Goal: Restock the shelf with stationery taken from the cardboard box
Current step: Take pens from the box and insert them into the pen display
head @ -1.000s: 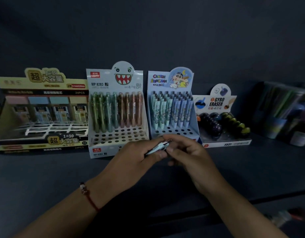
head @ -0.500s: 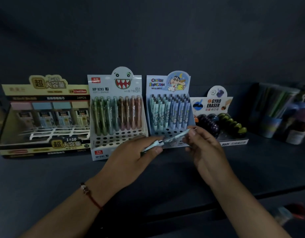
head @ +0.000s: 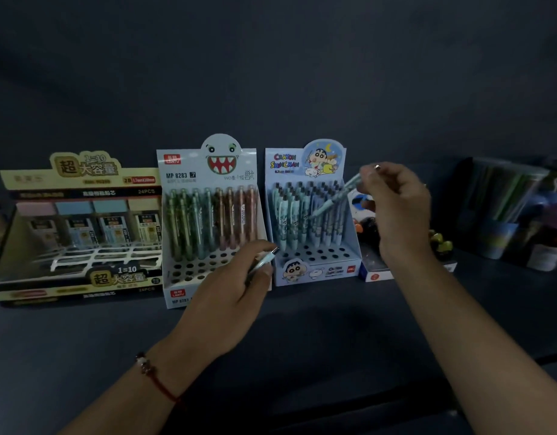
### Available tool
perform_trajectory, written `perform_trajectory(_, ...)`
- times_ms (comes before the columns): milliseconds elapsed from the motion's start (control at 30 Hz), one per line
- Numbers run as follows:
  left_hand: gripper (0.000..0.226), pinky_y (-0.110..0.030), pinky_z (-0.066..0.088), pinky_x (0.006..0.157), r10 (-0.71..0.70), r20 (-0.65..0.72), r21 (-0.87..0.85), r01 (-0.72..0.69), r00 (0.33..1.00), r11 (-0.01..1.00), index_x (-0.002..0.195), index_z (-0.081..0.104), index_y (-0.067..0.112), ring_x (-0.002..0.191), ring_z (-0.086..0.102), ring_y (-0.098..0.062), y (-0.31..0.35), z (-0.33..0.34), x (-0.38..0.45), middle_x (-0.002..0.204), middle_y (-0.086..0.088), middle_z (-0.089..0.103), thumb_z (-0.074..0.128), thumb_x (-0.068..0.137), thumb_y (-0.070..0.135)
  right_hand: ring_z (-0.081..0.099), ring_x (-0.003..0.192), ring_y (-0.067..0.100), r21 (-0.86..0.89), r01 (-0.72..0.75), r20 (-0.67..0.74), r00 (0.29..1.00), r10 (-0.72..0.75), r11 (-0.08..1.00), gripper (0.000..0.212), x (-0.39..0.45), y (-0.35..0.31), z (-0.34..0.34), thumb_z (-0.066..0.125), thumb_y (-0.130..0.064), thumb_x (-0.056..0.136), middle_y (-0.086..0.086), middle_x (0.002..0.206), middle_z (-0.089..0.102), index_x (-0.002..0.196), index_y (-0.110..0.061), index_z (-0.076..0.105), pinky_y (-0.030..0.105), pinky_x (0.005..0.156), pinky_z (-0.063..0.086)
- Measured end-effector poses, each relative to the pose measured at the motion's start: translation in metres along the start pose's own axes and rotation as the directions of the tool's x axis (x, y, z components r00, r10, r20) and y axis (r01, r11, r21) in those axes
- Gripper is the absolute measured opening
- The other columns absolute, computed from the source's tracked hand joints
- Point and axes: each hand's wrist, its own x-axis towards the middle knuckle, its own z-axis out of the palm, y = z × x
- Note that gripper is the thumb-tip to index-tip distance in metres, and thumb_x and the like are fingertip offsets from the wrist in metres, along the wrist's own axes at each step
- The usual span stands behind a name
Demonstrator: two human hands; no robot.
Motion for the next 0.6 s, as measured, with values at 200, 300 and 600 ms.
perform_trajectory(200,0.011,-0.046,0.051,0.064,-0.025,-0.002,0.013,0.025,1.0,1.0,0.109,0.039,0.047,0.067,0.06,-0.016,-0.004,0.001,0.002,0.085,-0.001,0.065,0.042,0.101,0.041,0.064,0.081,0.001,-0.194,0.174,0.102,0.982,-0.156,0.965,0.014,-0.003,0.026,0.026,0.068,-0.029,0.091,-0.01,0.089,0.068,0.103,-0.021,0.068,0.018,0.072,0.052)
perform_trajectory(300,0.013,-0.047,0.052,0.075,-0.031,-0.01,0.035,0.032,0.999,0.999,0.109,0.039,0.053,0.084,0.064,-0.018,-0.004,0.0,0.002,0.097,0.001,0.067,0.043,0.099,0.045,0.062,0.081,-0.001,-0.197,0.208,0.137,0.974,-0.183,0.958,0.012,-0.01,0.038,0.03,0.066,-0.028,0.092,-0.012,0.089,0.066,0.104,-0.027,0.066,0.014,0.072,0.05)
perform_trajectory(600,0.013,-0.026,0.045,0.06,-0.015,0.006,0.065,0.015,1.0,0.998,0.11,0.048,0.05,0.074,0.059,-0.01,-0.003,0.001,0.007,0.085,0.012,0.061,0.043,0.097,0.049,0.062,0.085,-0.007,-0.202,0.211,0.124,0.974,-0.189,0.956,0.014,-0.01,0.048,0.024,0.065,-0.028,0.093,-0.019,0.092,0.065,0.106,-0.032,0.064,0.009,0.074,0.048)
